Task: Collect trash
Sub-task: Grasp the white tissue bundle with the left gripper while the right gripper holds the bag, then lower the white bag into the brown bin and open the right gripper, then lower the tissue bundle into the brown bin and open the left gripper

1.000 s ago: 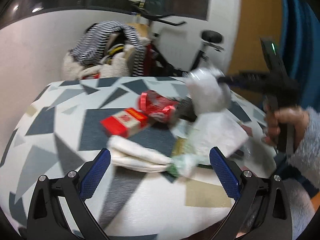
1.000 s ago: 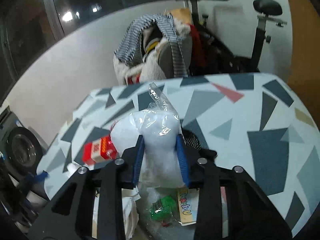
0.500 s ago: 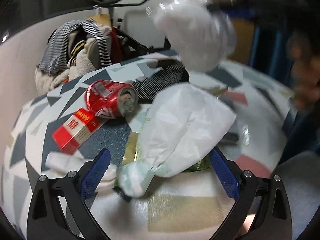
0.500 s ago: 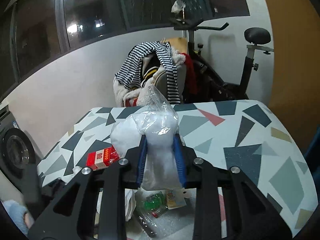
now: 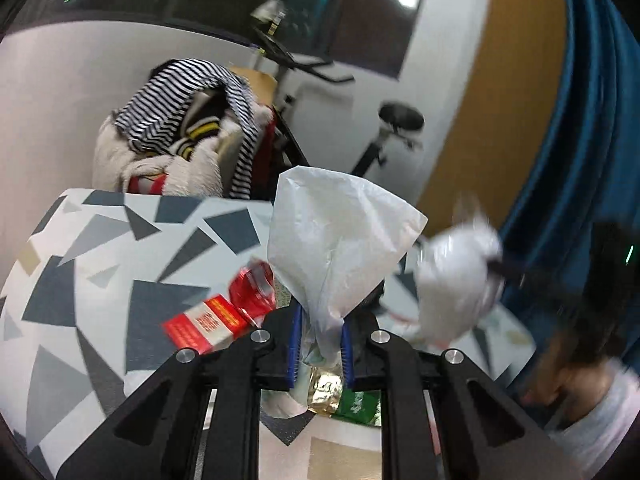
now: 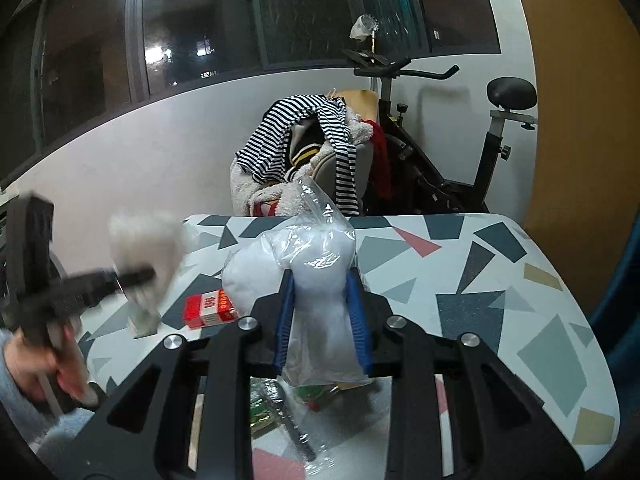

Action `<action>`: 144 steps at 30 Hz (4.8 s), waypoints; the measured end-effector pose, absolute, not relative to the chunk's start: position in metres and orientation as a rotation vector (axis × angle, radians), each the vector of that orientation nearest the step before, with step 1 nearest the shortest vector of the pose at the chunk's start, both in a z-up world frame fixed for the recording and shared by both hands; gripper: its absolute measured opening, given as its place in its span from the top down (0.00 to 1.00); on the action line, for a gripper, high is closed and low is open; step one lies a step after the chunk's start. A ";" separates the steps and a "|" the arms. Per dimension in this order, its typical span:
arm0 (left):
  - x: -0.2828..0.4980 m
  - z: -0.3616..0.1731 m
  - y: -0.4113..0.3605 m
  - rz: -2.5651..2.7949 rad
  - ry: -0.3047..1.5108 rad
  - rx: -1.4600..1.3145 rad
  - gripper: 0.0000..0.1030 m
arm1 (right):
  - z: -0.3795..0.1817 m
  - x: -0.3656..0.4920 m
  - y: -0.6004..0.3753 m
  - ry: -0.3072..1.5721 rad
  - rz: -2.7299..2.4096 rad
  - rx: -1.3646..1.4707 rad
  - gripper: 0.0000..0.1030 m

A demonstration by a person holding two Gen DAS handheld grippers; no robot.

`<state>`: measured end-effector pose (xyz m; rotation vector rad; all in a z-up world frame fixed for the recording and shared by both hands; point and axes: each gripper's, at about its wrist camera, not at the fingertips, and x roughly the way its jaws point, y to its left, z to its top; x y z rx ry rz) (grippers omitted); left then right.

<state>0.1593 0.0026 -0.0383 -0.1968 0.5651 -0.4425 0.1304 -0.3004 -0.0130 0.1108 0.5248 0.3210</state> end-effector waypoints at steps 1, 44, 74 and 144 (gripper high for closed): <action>0.157 -0.032 0.009 -0.443 0.561 -0.220 0.84 | -0.011 0.125 -0.297 0.522 0.326 0.106 0.72; -0.016 -0.066 0.040 -0.416 0.603 -0.312 0.84 | -0.156 -0.042 -0.188 0.893 0.544 0.035 0.72; -0.018 -0.084 0.038 -0.465 0.629 -0.388 0.84 | -0.138 -0.023 -0.212 0.808 0.454 0.032 0.09; -0.001 -0.187 -0.047 -0.596 1.080 -0.088 0.12 | -0.120 -0.004 -0.273 0.676 0.320 0.045 0.06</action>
